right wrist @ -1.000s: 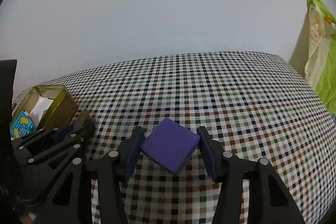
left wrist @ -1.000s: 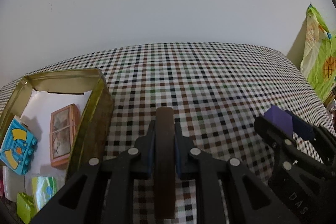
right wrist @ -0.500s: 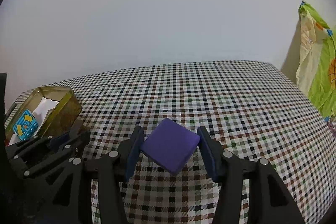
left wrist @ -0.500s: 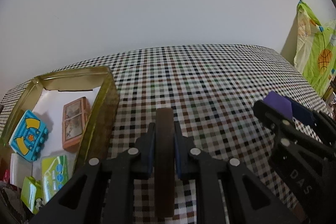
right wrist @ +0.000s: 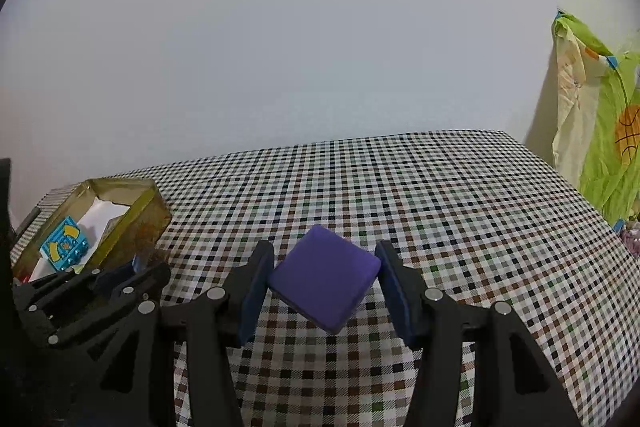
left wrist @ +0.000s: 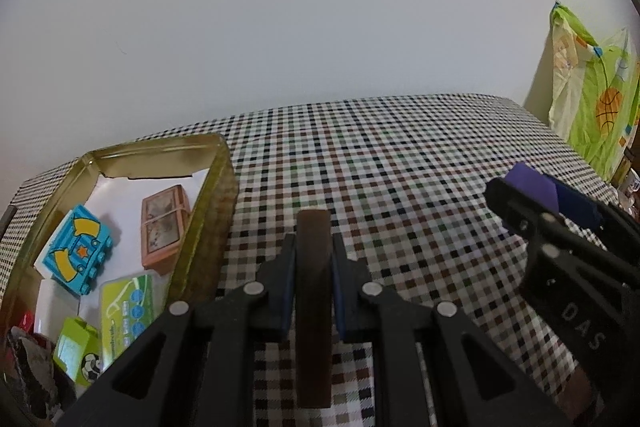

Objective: Organize rigid objects
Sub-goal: 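Carry the brown bar and purple cube with both tools over the gold tray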

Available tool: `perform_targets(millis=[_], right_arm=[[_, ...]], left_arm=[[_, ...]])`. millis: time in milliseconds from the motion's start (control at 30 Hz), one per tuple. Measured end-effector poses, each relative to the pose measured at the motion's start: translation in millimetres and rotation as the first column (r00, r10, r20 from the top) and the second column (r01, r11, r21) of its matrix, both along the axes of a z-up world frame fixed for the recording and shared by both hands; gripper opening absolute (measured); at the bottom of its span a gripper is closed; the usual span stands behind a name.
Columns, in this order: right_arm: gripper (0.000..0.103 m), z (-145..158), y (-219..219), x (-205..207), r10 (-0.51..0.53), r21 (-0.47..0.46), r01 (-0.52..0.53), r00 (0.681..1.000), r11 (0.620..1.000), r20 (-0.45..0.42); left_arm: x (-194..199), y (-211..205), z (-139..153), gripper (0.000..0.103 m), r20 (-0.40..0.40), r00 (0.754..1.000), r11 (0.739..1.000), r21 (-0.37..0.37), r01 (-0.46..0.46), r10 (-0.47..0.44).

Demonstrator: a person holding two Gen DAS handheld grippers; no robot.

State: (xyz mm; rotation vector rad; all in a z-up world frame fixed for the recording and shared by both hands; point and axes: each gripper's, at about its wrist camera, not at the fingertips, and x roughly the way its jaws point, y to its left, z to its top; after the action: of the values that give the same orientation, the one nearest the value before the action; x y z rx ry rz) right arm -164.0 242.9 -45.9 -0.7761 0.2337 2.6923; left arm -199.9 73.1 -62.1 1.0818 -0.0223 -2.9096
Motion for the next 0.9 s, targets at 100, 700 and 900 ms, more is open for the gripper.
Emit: perform_targets(millis=[100, 700, 900], right_arm=[[0.055, 0, -3, 1, 0.008, 0.011, -0.008, 1.0, 1.0, 0.001], [0.055, 0, -21, 24, 0.04, 0.026, -0.04, 0.999, 0.999, -0.029], [0.055, 0, -28, 30, 0.048, 0.031, -0.047, 0.998, 0.998, -0.03]], left_arm=[[8, -6, 1, 0.014, -0.013, 1.0, 1.0, 0.003, -0.004, 0.004], [48, -11, 11, 0.014, -0.119, 0.993, 1.0, -0.005, 0.002, -0.003], [57, -17, 12, 0.014, -0.126, 0.992, 1.0, 0.016, -0.001, 0.003]])
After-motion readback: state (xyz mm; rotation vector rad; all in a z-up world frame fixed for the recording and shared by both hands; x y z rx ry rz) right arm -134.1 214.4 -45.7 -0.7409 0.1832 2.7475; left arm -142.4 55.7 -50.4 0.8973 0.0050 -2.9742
